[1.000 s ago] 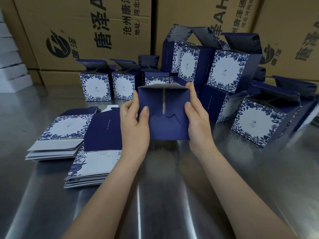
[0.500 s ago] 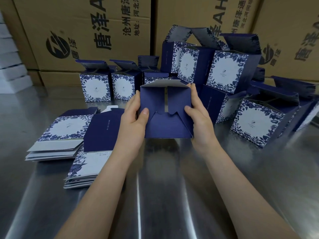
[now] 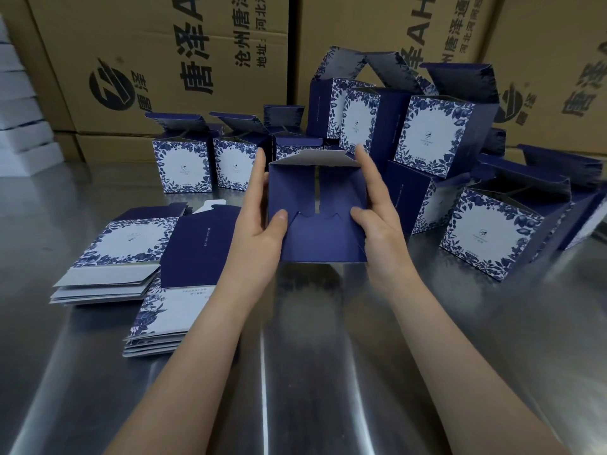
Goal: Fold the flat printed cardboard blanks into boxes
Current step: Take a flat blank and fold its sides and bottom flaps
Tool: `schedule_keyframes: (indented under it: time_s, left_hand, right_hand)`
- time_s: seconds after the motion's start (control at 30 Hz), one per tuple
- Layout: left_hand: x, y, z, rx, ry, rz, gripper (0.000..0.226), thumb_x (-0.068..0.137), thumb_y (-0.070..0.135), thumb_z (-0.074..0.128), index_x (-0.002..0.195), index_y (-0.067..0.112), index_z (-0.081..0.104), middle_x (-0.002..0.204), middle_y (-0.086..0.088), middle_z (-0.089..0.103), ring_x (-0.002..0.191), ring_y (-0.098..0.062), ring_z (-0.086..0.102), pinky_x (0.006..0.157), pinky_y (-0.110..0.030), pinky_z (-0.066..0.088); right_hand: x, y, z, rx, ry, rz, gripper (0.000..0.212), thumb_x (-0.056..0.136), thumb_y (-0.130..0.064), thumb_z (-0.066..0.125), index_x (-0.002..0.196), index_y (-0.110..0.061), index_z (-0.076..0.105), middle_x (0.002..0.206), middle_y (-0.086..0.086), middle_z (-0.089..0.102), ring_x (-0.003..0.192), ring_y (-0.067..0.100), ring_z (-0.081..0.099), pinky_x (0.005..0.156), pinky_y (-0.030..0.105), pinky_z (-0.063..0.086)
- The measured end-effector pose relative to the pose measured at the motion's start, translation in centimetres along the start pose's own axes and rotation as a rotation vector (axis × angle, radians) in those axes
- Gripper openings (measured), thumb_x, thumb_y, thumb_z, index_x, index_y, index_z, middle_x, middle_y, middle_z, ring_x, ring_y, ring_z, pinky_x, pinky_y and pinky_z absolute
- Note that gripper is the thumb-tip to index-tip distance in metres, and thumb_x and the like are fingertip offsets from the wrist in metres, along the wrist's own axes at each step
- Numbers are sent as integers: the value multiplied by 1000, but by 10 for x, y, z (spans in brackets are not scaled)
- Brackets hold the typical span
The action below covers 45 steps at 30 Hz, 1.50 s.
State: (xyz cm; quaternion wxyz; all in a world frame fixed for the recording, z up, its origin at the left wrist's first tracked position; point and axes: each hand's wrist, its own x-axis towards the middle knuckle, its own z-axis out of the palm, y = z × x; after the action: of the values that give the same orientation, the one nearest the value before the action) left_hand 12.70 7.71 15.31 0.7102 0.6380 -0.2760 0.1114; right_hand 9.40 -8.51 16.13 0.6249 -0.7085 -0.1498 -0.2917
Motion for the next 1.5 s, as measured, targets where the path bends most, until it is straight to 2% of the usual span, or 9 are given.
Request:
schedule_keyframes:
  time_s: [0.2, 0.37, 0.57, 0.77, 0.93, 1.03, 1.1, 1.27, 1.5]
  left_hand:
    - [0, -2, 1, 54, -19, 52, 73, 98, -7, 39, 146, 47, 30, 156, 25, 27, 146, 1, 22, 122, -44, 23]
    - [-1, 0, 2, 93, 13, 32, 58, 96, -11, 39, 141, 25, 46, 150, 6, 41, 141, -9, 35, 119, -42, 29]
    - [-1, 3, 4, 78, 45, -11, 50, 99, -5, 42, 134, 29, 52, 151, 4, 41, 143, -12, 33, 119, -42, 29]
    - [-5, 2, 7, 105, 50, 5, 46, 96, 4, 57, 136, 24, 51, 144, 3, 47, 135, -12, 43, 113, -43, 37]
    - [-5, -1, 6, 180, 83, 24, 64, 93, 4, 61, 146, 31, 39, 149, 12, 40, 138, -7, 38, 115, -41, 36]
    - [-4, -2, 6, 218, 92, 29, 74, 93, 7, 63, 151, 40, 28, 152, 19, 33, 142, -1, 31, 117, -41, 33]
    - [-4, -3, 6, 237, 101, 38, 81, 93, 8, 64, 150, 46, 22, 151, 19, 31, 142, -1, 29, 118, -41, 32]
    - [-4, -6, 6, 244, 163, 33, 83, 88, 6, 69, 143, 51, 27, 144, 22, 36, 136, 1, 37, 113, -38, 39]
    - [-4, -7, 7, 262, 238, 91, 74, 83, 4, 74, 137, 42, 41, 139, 18, 42, 118, 17, 44, 94, -9, 44]
  right_hand:
    - [-1, 0, 2, 37, 22, -4, 63, 77, 3, 36, 127, -31, 52, 149, -1, 42, 142, 13, 33, 120, 47, 24]
    - [-2, 1, 1, 28, 35, 41, 50, 78, -2, 36, 117, -28, 56, 143, -17, 44, 141, 1, 30, 119, 42, 26]
    - [-2, 2, 1, -4, 30, 48, 29, 89, -21, 49, 116, -29, 57, 153, -8, 37, 138, -8, 31, 114, 29, 29]
    - [-4, 6, 1, -123, -3, -31, 46, 82, -12, 69, 121, -25, 50, 141, -17, 43, 141, 1, 30, 118, 41, 29]
    - [-3, 5, 0, -141, 14, -37, 65, 81, -6, 71, 136, -28, 43, 144, -16, 42, 134, -1, 39, 113, 31, 37]
    - [-2, 8, 0, -105, 15, 12, 83, 84, -1, 72, 149, -31, 30, 151, -16, 35, 132, -7, 40, 103, 15, 41]
    - [-2, 9, 0, -116, 23, 30, 90, 84, 0, 72, 153, -31, 23, 154, -12, 32, 133, -8, 39, 105, 15, 40]
    - [-2, 6, 3, -211, 45, -2, 82, 80, 2, 74, 147, -24, 33, 151, -9, 36, 138, 5, 38, 114, 39, 37]
    - [-4, 6, 8, -305, 109, -77, 76, 77, -5, 78, 134, -34, 37, 142, -14, 42, 129, 4, 44, 107, 39, 44]
